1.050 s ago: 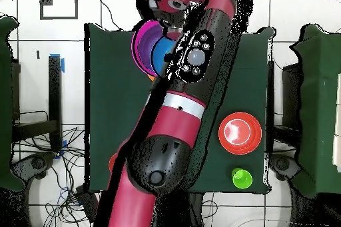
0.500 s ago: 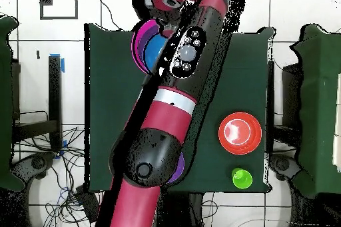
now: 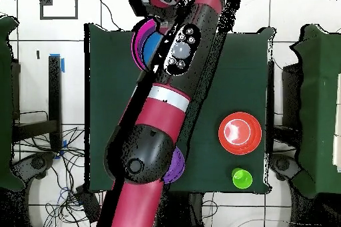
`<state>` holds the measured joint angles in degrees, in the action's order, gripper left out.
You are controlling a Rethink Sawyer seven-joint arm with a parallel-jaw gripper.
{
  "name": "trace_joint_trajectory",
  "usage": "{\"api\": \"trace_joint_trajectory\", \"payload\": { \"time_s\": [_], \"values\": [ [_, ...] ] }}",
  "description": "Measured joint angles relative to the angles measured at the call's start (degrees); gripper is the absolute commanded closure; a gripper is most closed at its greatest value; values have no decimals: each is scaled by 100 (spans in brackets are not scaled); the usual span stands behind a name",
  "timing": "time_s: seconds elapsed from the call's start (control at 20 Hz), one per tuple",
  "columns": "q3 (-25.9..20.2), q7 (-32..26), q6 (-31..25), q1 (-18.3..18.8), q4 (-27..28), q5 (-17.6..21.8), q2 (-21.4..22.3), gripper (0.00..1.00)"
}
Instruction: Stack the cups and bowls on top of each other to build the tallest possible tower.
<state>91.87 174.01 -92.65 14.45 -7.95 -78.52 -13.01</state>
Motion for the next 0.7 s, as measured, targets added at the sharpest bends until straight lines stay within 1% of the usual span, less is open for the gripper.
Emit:
{"api": "trace_joint_trajectory", "payload": {
  "time_s": [0.1,0.3,0.35,0.7],
  "values": [
    [240,0,0,45,1,-254,-31,100],
    [483,0,1,109,2,-507,-72,100],
    [592,0,0,142,2,-629,-98,100],
    [893,0,1,205,2,-863,-194,100]
  ]
}}
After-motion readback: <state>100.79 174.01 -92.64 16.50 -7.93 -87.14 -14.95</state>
